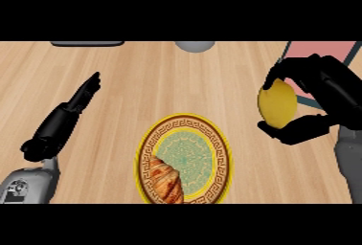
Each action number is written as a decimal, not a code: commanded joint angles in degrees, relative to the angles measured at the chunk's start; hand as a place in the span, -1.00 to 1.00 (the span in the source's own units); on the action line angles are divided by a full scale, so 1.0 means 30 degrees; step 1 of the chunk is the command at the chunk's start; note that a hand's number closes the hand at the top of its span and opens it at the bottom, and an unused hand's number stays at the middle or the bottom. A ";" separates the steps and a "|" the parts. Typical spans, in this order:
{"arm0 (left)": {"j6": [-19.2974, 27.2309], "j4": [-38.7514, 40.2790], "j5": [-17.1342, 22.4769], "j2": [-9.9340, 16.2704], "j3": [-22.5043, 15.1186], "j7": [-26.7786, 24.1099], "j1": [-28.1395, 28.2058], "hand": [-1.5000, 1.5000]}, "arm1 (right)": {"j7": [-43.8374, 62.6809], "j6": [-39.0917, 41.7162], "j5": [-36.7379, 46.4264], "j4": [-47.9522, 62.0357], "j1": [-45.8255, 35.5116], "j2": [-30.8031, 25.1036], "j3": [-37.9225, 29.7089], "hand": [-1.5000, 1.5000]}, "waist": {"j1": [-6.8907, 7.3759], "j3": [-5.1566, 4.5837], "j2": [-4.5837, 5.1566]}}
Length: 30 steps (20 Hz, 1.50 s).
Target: Pick the lemon from the plate and place it in the cardboard box
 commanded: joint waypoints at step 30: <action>-0.0455 0.0973 -0.0285 -0.0655 -0.0407 -0.0356 -0.1692 0.00 | -0.7905 0.2088 0.6000 2.5750 -1.0506 -0.7525 -0.0314 -1.00 | 0.1477 0.0061 0.0601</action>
